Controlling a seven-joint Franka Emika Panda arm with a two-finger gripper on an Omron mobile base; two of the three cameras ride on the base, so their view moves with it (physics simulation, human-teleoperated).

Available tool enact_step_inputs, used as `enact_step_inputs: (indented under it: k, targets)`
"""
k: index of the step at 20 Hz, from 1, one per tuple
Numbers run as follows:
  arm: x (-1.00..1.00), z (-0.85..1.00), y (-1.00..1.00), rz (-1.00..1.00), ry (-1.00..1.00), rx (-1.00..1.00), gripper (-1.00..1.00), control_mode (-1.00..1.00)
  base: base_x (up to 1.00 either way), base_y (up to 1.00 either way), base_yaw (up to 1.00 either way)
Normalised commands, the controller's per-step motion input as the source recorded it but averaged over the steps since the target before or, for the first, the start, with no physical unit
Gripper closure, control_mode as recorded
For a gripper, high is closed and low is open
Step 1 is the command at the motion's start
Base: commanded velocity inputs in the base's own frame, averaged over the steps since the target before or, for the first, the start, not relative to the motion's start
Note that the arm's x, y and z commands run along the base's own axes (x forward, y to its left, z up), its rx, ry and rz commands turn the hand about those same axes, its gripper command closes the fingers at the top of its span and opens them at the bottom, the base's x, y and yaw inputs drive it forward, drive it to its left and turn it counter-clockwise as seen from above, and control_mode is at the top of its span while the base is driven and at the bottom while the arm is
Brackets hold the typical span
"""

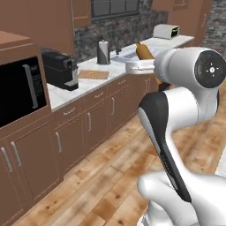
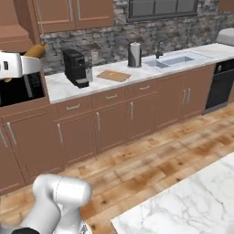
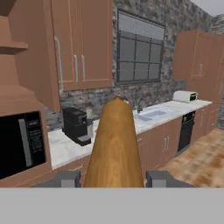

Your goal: Open the cabinet, retrieve the rolling pin, and place it next to the meat on the cutting board to prepare for tenderizing.

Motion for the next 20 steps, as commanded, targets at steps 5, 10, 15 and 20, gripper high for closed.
enact_step_inputs:
  k: [5,10,15,20]
  targets:
    - [0.0,0.0,0.0,0.0,0.0,0.0,1.0,1.0,0.0,-0.42,-0.51]
    - [0.0,0.0,0.0,0.0,0.0,0.0,1.0,1.0,0.0,-0.42,-0.52]
    - [0.0,0.0,0.0,0.0,0.0,0.0,1.0,1.0,0.0,-0.4,-0.52]
    - [0.0,0.0,0.0,0.0,0.0,0.0,1.0,1.0,-0.03,-0.2,-0.51]
